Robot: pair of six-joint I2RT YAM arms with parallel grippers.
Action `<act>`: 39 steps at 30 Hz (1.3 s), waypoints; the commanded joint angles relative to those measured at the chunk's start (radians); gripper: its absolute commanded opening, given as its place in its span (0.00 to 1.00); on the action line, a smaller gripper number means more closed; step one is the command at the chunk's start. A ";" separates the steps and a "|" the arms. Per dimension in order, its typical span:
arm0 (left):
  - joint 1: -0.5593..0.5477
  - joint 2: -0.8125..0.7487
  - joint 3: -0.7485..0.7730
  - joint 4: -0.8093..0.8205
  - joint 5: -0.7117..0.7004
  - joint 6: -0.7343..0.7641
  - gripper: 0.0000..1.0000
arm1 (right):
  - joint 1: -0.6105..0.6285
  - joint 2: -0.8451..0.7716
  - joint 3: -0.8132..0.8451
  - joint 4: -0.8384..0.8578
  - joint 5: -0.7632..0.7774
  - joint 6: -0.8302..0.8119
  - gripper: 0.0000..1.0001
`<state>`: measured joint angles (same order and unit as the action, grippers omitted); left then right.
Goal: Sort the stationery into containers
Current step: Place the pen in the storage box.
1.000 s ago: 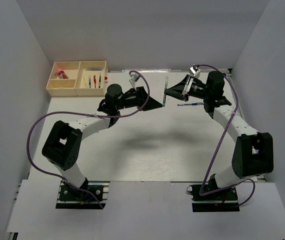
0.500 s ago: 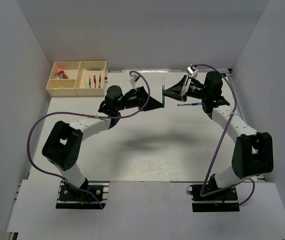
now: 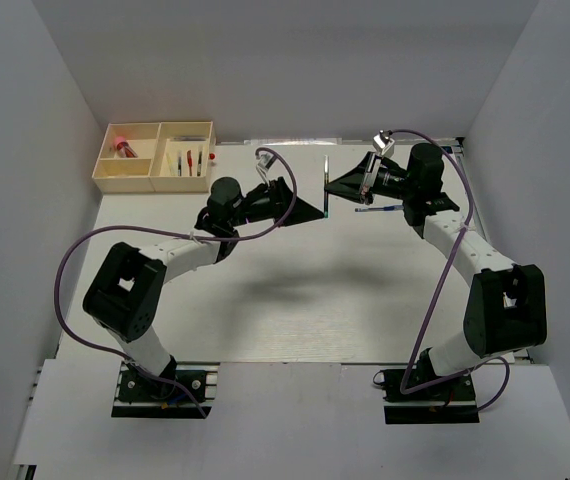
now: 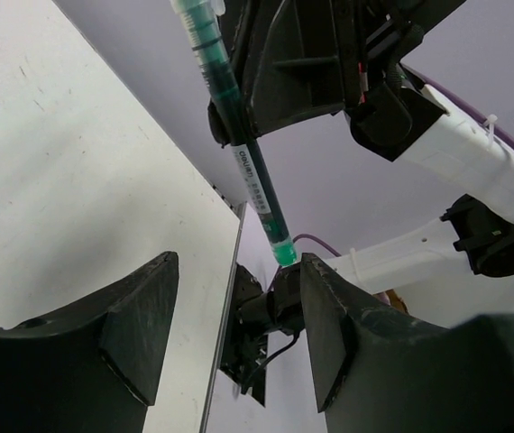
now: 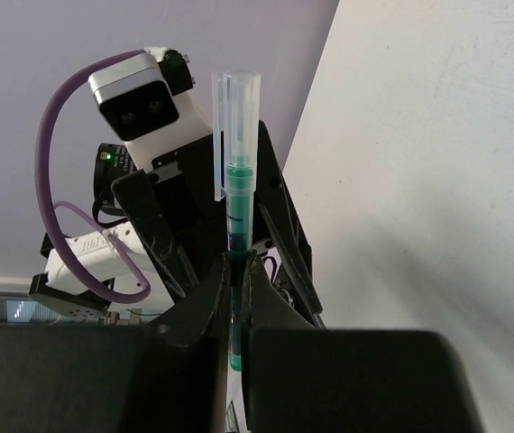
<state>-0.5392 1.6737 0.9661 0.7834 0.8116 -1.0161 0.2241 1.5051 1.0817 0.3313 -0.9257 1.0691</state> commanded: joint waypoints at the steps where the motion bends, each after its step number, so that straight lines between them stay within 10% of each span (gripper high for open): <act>1: 0.002 -0.019 0.052 0.046 -0.006 -0.029 0.66 | 0.006 -0.026 0.009 0.012 0.007 -0.001 0.00; 19: -0.016 0.026 0.076 0.024 -0.063 -0.062 0.46 | 0.015 0.009 0.024 0.017 0.027 0.023 0.00; 29: -0.007 0.001 0.066 -0.007 -0.051 -0.039 0.00 | 0.014 0.000 -0.005 0.012 0.027 0.011 0.00; 32: 0.002 -0.018 0.049 -0.010 -0.052 -0.038 0.00 | 0.009 0.000 -0.008 0.011 0.024 0.003 0.20; 36: 0.022 -0.058 0.023 0.002 -0.043 -0.035 0.00 | 0.006 0.003 0.007 -0.067 0.037 -0.037 0.79; 39: 0.047 -0.083 0.016 -0.009 -0.040 -0.030 0.00 | -0.003 0.006 0.020 -0.106 0.053 -0.081 0.89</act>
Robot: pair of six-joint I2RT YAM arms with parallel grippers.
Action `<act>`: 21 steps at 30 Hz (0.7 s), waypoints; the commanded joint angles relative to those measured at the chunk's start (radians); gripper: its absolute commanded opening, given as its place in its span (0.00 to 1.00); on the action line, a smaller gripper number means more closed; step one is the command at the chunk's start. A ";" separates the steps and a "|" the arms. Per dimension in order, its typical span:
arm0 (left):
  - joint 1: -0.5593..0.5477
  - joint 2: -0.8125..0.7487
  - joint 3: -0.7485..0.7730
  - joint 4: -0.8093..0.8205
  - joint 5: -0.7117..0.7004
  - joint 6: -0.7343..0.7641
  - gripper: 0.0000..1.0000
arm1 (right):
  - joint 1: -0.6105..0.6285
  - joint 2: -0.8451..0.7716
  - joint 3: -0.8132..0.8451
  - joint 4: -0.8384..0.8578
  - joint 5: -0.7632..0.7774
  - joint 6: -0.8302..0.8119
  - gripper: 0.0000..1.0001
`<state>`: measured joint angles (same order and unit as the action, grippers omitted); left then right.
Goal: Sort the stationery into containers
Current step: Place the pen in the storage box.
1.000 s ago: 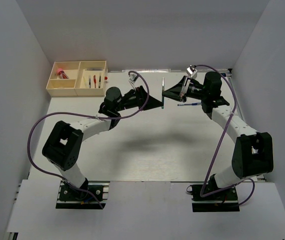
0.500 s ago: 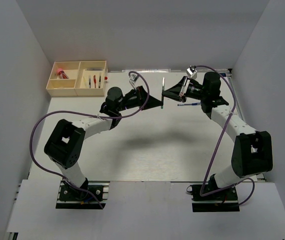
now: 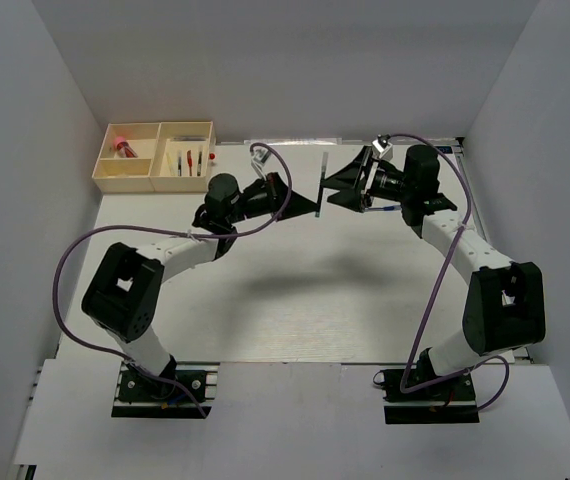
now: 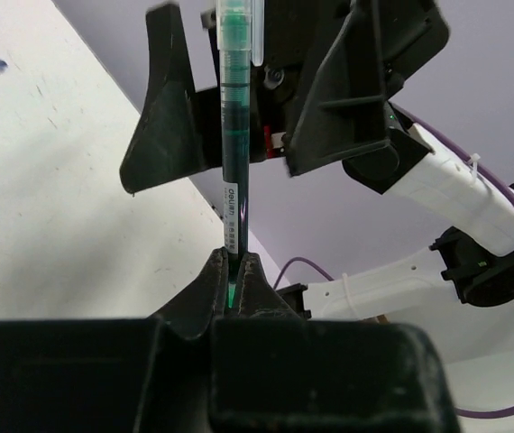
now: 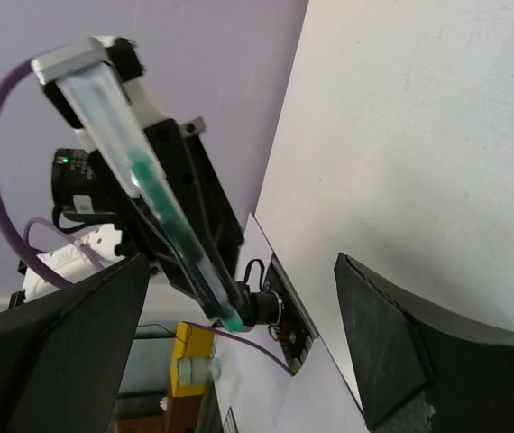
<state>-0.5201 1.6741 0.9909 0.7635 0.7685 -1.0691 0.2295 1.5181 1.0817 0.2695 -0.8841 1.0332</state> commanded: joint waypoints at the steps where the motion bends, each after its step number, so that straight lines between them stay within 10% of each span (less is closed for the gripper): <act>1: 0.051 -0.089 -0.017 -0.007 0.002 0.027 0.00 | -0.012 -0.009 0.023 -0.059 0.014 -0.062 0.89; 6: 0.202 -0.111 0.027 -0.221 -0.006 0.128 0.00 | -0.062 -0.013 0.052 -0.147 0.025 -0.156 0.89; 13: 0.390 0.094 0.625 -1.036 -0.473 0.928 0.00 | -0.110 0.011 0.159 -0.389 0.062 -0.452 0.86; 21: 0.523 0.558 1.247 -1.288 -0.678 1.066 0.00 | -0.119 0.059 0.196 -0.506 0.077 -0.616 0.82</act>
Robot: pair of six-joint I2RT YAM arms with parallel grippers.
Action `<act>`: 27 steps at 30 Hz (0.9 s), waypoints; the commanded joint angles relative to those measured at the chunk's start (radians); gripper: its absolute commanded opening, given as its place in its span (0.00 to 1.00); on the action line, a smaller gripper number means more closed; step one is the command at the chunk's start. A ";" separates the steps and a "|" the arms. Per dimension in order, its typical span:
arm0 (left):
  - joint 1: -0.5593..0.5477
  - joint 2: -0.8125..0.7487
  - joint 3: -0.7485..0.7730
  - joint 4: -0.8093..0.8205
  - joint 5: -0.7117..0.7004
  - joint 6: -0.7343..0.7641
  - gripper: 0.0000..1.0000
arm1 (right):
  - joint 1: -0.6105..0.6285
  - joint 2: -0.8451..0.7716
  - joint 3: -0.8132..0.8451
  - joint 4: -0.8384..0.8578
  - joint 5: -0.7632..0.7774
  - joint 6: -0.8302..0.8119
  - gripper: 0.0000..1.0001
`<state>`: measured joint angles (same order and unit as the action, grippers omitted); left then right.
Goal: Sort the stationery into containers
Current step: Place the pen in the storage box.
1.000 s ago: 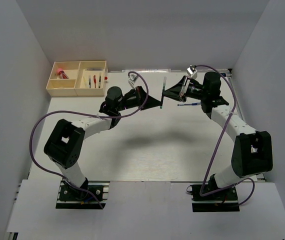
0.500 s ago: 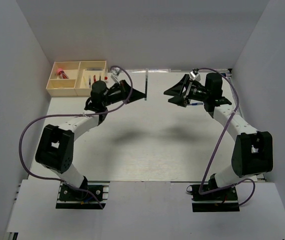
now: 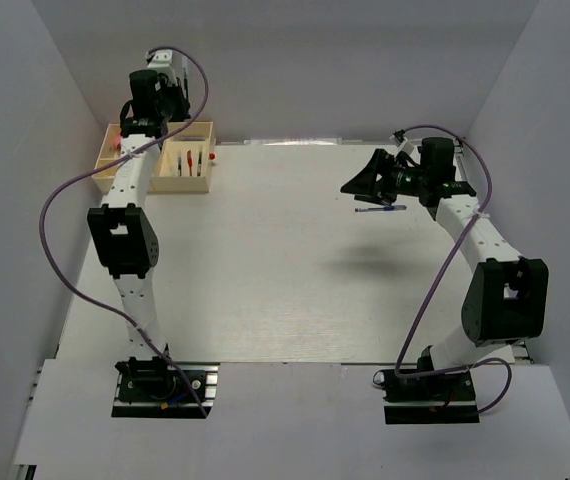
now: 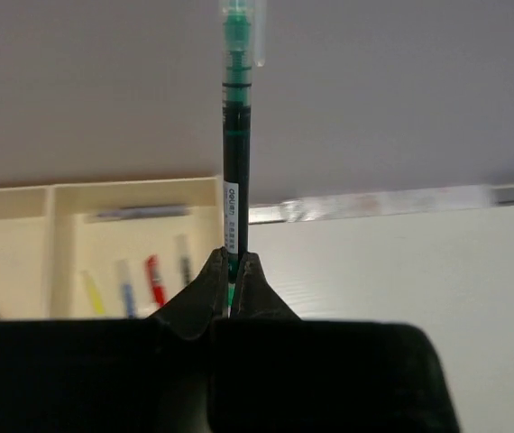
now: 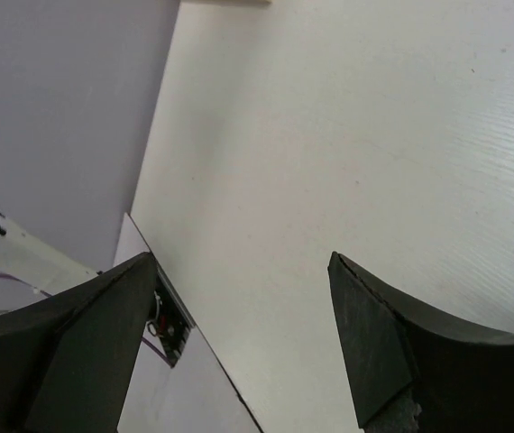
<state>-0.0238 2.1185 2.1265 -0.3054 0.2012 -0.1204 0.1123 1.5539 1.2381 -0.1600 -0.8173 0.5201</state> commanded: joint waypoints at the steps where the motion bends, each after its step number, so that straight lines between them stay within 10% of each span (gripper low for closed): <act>1: 0.027 0.132 0.119 -0.201 -0.099 0.161 0.00 | -0.005 0.026 0.040 -0.081 0.010 -0.109 0.82; 18: 0.076 0.282 0.095 -0.162 -0.115 0.251 0.00 | -0.008 0.083 0.132 -0.302 0.191 -0.405 0.79; 27: 0.076 0.290 0.096 -0.167 -0.083 0.243 0.38 | -0.010 0.103 0.159 -0.351 0.221 -0.457 0.79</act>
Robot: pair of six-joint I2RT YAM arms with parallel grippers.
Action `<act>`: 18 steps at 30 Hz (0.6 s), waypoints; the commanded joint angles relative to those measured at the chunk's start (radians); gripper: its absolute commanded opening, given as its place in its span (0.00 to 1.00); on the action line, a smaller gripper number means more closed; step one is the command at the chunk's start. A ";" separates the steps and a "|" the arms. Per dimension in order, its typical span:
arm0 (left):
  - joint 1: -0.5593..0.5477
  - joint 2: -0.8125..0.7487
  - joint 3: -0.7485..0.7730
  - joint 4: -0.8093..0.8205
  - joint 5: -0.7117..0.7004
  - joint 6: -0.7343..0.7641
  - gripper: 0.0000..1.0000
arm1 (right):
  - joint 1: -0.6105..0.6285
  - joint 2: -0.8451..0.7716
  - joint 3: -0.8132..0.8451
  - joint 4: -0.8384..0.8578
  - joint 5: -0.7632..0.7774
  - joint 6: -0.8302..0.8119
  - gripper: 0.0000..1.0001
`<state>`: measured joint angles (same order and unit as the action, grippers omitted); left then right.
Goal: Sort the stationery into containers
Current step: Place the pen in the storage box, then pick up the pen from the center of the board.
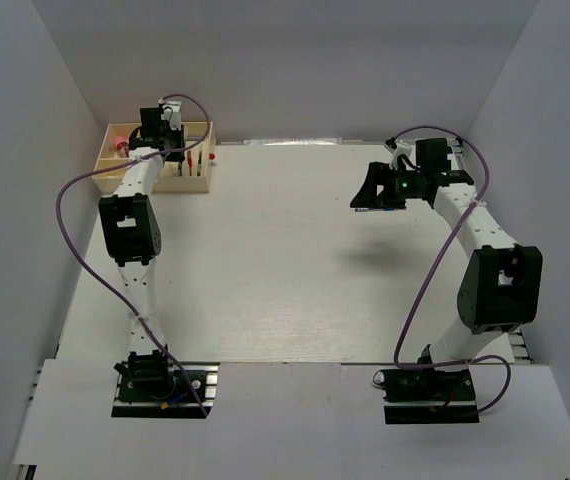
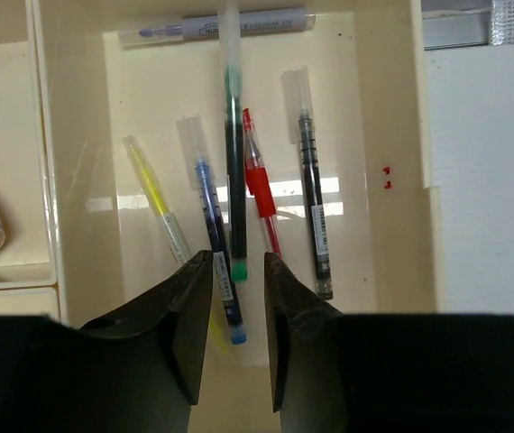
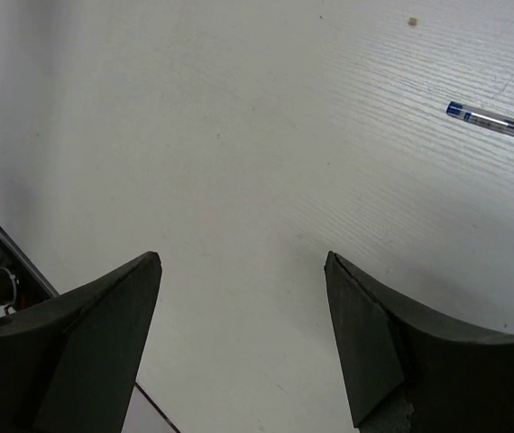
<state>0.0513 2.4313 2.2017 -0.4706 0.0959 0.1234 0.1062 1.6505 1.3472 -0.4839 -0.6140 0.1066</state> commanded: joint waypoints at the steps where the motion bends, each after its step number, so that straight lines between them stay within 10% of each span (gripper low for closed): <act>1: 0.001 -0.026 0.020 0.000 0.024 -0.002 0.41 | -0.002 0.008 0.049 -0.027 0.025 -0.047 0.79; 12: 0.010 -0.142 0.039 0.023 0.152 -0.091 0.57 | -0.002 0.046 0.124 -0.114 0.177 -0.301 0.72; 18: 0.019 -0.313 -0.048 0.032 0.614 -0.087 0.58 | -0.007 0.202 0.292 -0.272 0.370 -0.662 0.59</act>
<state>0.0639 2.3314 2.1754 -0.4671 0.4191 0.0463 0.1055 1.7939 1.5684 -0.6632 -0.3656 -0.3172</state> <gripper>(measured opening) 0.570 0.597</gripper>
